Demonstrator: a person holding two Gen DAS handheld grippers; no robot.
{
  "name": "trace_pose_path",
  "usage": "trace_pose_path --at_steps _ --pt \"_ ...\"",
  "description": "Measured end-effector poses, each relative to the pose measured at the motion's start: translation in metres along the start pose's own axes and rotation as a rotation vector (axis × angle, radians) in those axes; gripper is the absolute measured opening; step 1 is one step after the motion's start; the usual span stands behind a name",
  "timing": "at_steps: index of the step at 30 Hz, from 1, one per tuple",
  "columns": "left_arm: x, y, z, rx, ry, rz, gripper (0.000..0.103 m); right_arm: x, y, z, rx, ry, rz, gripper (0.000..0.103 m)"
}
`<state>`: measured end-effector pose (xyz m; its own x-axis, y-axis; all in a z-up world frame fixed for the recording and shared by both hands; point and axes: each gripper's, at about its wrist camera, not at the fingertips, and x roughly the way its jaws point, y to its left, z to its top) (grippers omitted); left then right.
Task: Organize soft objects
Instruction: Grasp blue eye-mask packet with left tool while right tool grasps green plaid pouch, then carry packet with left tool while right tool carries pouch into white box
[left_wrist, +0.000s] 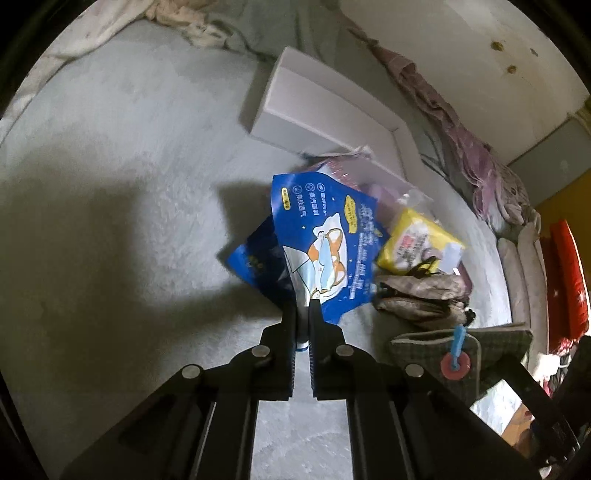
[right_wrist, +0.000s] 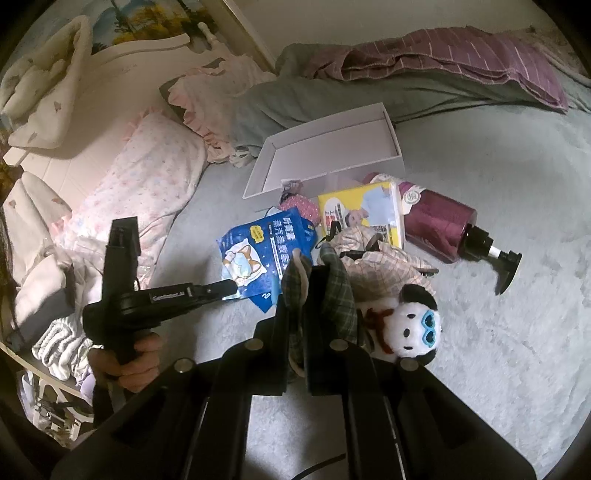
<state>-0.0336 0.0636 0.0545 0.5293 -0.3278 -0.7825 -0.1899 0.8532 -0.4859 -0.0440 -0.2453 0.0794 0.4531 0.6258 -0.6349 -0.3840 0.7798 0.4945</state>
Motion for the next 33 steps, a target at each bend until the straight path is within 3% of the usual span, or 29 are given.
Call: trace_pose_path --at_steps 9,21,33 --pt "-0.027 -0.027 0.012 0.050 -0.003 -0.040 0.003 -0.019 0.004 0.016 0.017 -0.060 0.028 0.008" --pt "-0.056 -0.076 0.054 0.128 -0.034 -0.196 0.003 -0.032 0.004 0.063 0.051 -0.144 0.096 0.008" --pt "-0.023 -0.115 0.130 0.184 -0.097 -0.256 0.003 0.008 -0.024 0.141 0.148 -0.244 0.072 0.008"
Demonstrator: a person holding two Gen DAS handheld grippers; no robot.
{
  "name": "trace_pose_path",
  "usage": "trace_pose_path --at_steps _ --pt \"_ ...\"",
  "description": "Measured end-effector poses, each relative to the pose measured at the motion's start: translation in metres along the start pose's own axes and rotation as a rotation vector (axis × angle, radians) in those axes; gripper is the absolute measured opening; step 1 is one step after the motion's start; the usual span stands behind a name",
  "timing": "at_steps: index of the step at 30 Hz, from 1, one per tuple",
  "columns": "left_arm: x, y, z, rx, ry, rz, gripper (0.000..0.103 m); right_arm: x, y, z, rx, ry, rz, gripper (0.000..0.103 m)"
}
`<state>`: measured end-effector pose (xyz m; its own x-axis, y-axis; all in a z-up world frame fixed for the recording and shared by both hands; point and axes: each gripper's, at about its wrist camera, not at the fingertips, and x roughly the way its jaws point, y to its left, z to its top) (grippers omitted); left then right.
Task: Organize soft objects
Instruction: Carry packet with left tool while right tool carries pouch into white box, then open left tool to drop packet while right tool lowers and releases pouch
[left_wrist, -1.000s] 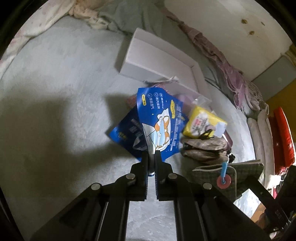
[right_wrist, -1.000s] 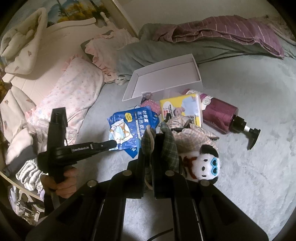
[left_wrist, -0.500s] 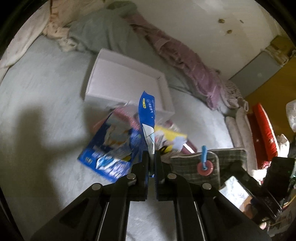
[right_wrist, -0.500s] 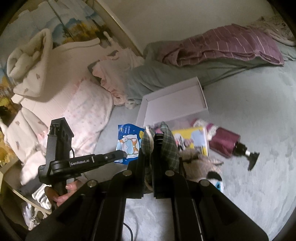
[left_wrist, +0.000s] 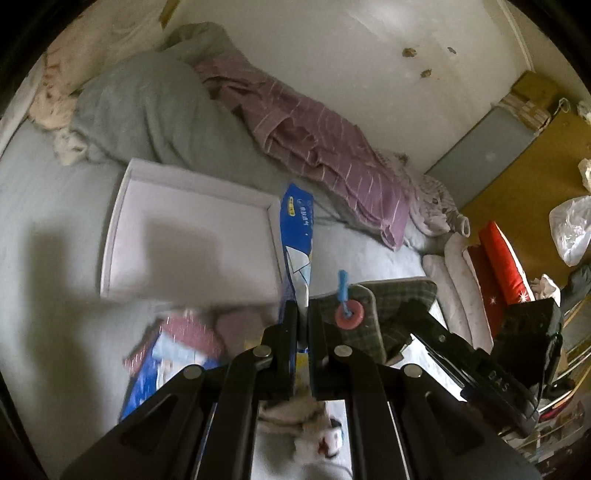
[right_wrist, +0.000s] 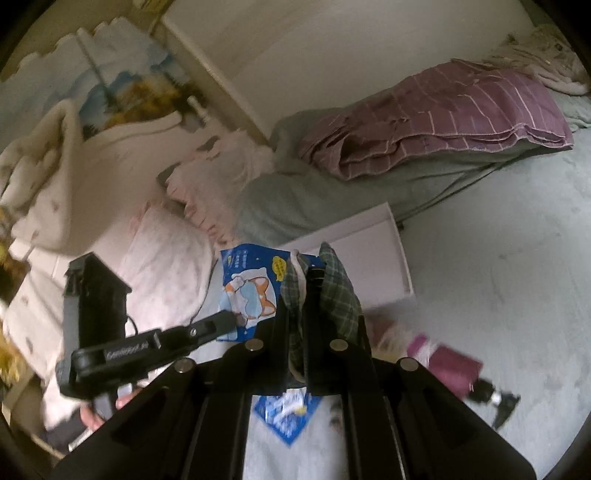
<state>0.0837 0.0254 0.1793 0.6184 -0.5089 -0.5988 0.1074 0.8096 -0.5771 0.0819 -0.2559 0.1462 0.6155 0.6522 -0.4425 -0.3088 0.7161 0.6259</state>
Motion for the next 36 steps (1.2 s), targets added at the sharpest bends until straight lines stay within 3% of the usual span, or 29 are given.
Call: trace_pose_path --at_steps 5,8,13,19,25,31,36 --pt "0.023 0.014 0.022 0.024 -0.034 -0.020 0.003 0.027 -0.006 0.026 0.040 -0.039 0.015 0.008" --pt "0.039 0.035 0.031 -0.021 -0.052 -0.041 0.003 0.045 -0.014 0.039 0.079 -0.088 0.032 0.008" --pt "0.067 0.076 0.029 -0.122 -0.010 -0.048 0.003 0.080 -0.043 0.032 0.215 -0.114 0.099 0.008" --pt "0.083 0.105 0.025 -0.156 0.065 0.072 0.003 0.121 -0.079 0.015 0.330 -0.089 0.171 0.007" --pt "0.088 0.132 0.016 -0.159 0.134 0.275 0.003 0.136 -0.092 0.011 0.321 0.001 0.045 0.007" --pt "0.098 0.138 0.010 -0.069 0.209 0.439 0.002 0.158 -0.084 0.007 0.237 0.178 -0.052 0.008" --pt "0.094 0.131 0.007 0.014 0.212 0.470 0.003 0.167 -0.082 0.000 0.200 0.292 -0.114 0.010"
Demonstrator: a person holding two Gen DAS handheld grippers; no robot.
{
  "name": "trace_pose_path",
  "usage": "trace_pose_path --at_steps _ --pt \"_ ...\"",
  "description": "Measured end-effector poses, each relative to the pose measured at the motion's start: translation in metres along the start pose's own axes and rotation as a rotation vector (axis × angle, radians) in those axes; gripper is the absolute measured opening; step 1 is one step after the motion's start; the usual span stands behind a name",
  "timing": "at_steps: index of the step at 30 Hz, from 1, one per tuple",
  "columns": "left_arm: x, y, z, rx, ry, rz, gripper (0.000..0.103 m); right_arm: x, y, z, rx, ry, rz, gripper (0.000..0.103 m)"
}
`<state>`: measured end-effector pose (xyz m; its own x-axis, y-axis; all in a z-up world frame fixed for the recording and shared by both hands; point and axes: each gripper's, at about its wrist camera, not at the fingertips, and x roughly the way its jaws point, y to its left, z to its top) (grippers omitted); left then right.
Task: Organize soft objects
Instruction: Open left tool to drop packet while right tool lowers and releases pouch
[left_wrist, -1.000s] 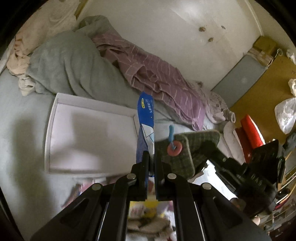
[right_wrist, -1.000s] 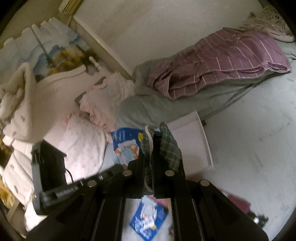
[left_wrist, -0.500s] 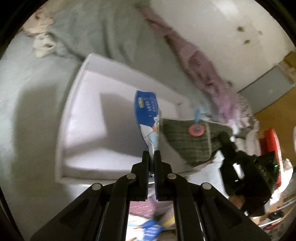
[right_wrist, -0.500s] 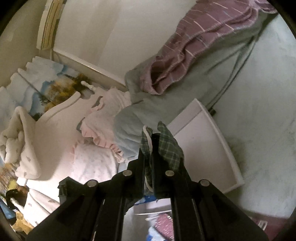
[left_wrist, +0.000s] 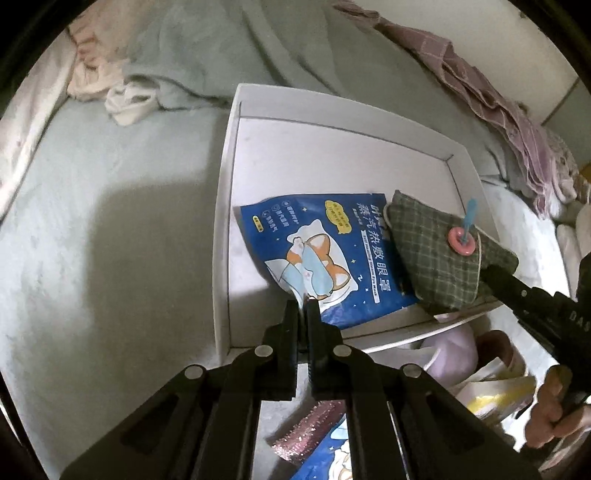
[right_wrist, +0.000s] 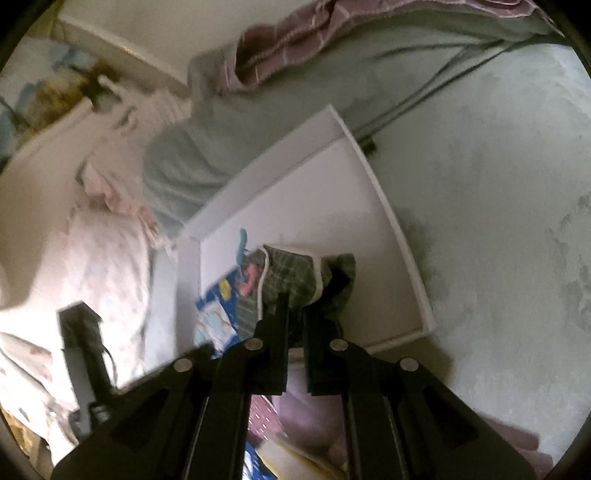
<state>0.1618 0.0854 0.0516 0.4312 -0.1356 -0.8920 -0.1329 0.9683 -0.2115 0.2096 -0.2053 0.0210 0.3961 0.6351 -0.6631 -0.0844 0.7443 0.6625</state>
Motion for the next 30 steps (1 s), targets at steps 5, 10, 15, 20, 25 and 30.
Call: trace_pose_path --at_steps 5,10,15,20,25,30 --pt "-0.006 0.000 0.006 -0.031 -0.059 -0.059 0.042 -0.008 0.001 0.002 -0.015 0.001 -0.116 0.014" --pt "-0.026 0.010 0.004 -0.086 -0.141 -0.120 0.048 -0.023 0.009 0.004 -0.050 0.000 -0.168 0.039" --pt "-0.032 0.010 0.004 -0.106 -0.190 -0.139 0.048 -0.032 0.020 0.003 -0.085 -0.008 -0.147 0.051" --pt "-0.010 -0.004 0.011 -0.097 -0.161 -0.174 0.034 -0.051 0.037 0.004 -0.176 -0.167 -0.072 0.051" --pt "0.012 -0.005 0.009 -0.105 -0.082 -0.107 0.034 -0.009 0.028 0.008 -0.153 -0.111 -0.033 0.046" --pt "0.016 -0.006 0.008 -0.096 -0.065 -0.042 0.033 0.006 0.013 0.010 -0.087 -0.055 -0.036 0.038"
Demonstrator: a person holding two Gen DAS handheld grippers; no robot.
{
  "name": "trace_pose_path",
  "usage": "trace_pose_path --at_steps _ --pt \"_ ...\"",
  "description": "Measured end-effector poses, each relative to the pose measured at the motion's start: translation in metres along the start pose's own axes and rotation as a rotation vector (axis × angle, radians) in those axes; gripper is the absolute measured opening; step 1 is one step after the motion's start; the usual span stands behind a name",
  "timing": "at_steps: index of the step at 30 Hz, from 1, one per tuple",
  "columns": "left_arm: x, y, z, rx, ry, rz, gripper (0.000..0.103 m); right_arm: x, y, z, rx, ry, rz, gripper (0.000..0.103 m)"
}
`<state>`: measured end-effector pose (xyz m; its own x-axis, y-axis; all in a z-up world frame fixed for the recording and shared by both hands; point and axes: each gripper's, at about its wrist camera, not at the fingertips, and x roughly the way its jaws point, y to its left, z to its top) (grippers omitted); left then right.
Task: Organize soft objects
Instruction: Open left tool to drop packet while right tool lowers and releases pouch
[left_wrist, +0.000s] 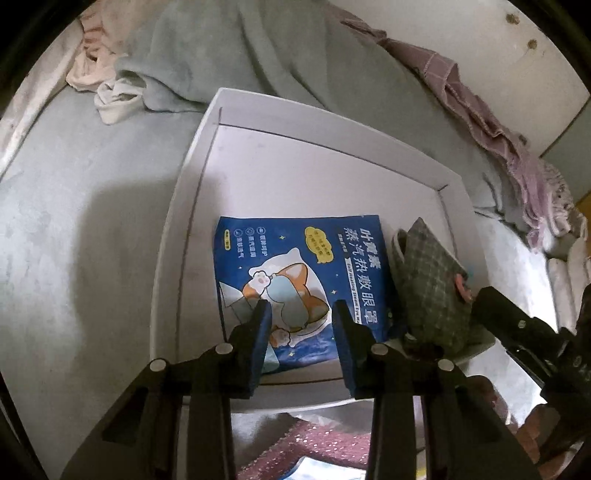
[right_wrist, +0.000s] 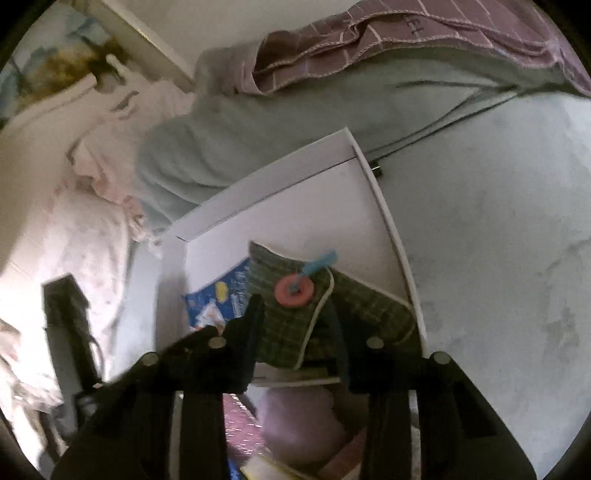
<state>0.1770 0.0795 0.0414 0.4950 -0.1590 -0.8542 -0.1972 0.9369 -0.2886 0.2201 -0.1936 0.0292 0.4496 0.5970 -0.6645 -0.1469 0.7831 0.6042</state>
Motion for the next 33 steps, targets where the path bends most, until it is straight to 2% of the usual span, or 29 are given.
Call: trace_pose_path --at_steps 3,6,9,13,15,18,19,20,21,23,27,29,31,33 --pt "0.001 0.000 -0.001 0.008 -0.003 0.013 0.032 0.002 -0.006 0.000 0.040 0.022 0.052 0.037" --pt "0.003 -0.001 -0.001 0.016 -0.023 0.027 0.032 0.002 -0.009 -0.001 0.061 0.047 0.043 0.034" --pt "0.007 -0.011 -0.001 0.043 -0.041 0.021 0.032 0.006 -0.014 -0.002 0.099 0.100 -0.012 0.033" --pt "0.012 -0.016 0.001 0.046 -0.040 -0.019 0.032 -0.003 -0.017 -0.001 0.100 0.101 -0.064 0.033" --pt "0.011 -0.015 0.003 0.040 -0.034 -0.038 0.032 -0.014 -0.014 0.001 0.078 0.068 -0.061 0.033" --pt "0.006 -0.012 0.005 0.010 -0.034 -0.099 0.032 -0.039 -0.003 0.006 0.022 -0.082 0.038 0.035" --pt "0.002 -0.010 0.005 0.000 -0.040 -0.119 0.032 -0.043 0.000 0.007 0.006 -0.113 0.048 0.035" --pt "0.000 -0.011 0.006 -0.007 -0.048 -0.142 0.032 -0.043 0.003 0.008 -0.011 -0.139 0.056 0.042" --pt "-0.003 -0.013 0.006 -0.008 -0.057 -0.165 0.032 -0.041 0.006 0.008 -0.033 -0.167 0.068 0.054" --pt "-0.002 -0.022 0.007 0.008 -0.056 -0.192 0.032 -0.030 0.008 0.008 -0.065 -0.187 0.075 0.065" --pt "0.019 -0.038 0.007 0.034 -0.003 -0.172 0.032 0.006 0.001 0.008 -0.005 -0.035 0.064 0.065" --pt "0.025 -0.045 0.005 0.053 0.005 -0.164 0.032 0.010 -0.003 0.008 0.015 -0.016 0.043 0.065" --pt "0.025 -0.050 0.003 0.073 0.025 -0.153 0.032 0.011 -0.005 0.008 0.006 0.018 -0.002 0.065" --pt "0.030 -0.051 0.001 0.073 0.080 -0.190 0.032 0.011 -0.009 0.007 0.027 0.048 -0.074 0.065"
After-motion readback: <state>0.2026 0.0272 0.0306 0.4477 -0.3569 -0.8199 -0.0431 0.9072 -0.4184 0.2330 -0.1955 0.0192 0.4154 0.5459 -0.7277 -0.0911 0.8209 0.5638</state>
